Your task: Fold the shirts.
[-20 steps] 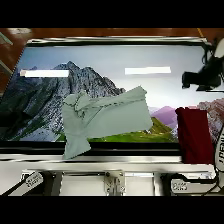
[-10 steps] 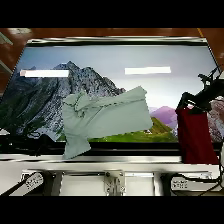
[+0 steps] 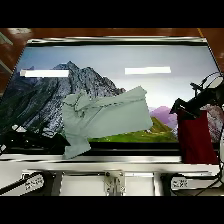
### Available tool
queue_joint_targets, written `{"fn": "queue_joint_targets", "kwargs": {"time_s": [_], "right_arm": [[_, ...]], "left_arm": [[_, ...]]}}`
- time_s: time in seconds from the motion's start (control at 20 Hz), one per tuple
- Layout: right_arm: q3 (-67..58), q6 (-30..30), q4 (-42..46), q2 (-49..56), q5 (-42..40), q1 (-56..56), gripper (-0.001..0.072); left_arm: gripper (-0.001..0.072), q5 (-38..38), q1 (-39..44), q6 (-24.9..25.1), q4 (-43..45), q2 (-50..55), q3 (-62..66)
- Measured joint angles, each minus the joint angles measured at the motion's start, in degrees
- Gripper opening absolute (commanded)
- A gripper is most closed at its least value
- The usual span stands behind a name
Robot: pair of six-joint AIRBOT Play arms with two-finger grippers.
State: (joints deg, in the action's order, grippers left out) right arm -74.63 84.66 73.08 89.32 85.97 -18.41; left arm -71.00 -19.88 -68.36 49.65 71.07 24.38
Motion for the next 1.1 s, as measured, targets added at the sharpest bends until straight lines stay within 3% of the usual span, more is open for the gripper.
{"fn": "queue_joint_targets", "kwargs": {"time_s": [0.05,0.15,0.65,0.7,0.75,0.8,0.85,1.1], "right_arm": [[1.0,-0.8,-0.6,0.5,-0.2,0.1,0.0695],[3.1,-2.0,-2.4,1.1,-0.5,0.1,0.0694],[15.1,-4.0,-13.1,3.3,-12.0,8.2,0.0684],[15.5,-3.7,-14.4,3.9,-12.2,9.4,0.0648],[15.8,-3.5,-16.0,4.7,-12.3,10.8,0.0408],[16.0,-3.4,-17.1,5.5,-13.7,12.1,0.0116],[16.2,-3.4,-17.1,6.0,-15.1,13.3,0.0064],[12.9,-6.3,-18.3,1.6,-17.5,15.8,0.0063]], "left_arm": [[0.0323,0.9,1.5,0.0,-0.6,0.9,0.0],[0.0056,3.0,3.7,-0.2,-1.9,1.9,0.0],[0.0037,3.7,6.3,-0.3,-3.1,1.3,3.5],[0.0036,3.5,6.3,-0.3,-2.7,0.9,4.1],[0.0036,3.4,6.4,-0.3,-2.3,0.6,4.7],[0.0036,3.3,6.4,-0.3,-2.0,0.3,5.3],[0.0035,3.2,6.4,-0.3,-1.6,0.0,6.2],[0.0034,-0.9,6.4,-2.3,4.2,-4.1,19.0]]}}
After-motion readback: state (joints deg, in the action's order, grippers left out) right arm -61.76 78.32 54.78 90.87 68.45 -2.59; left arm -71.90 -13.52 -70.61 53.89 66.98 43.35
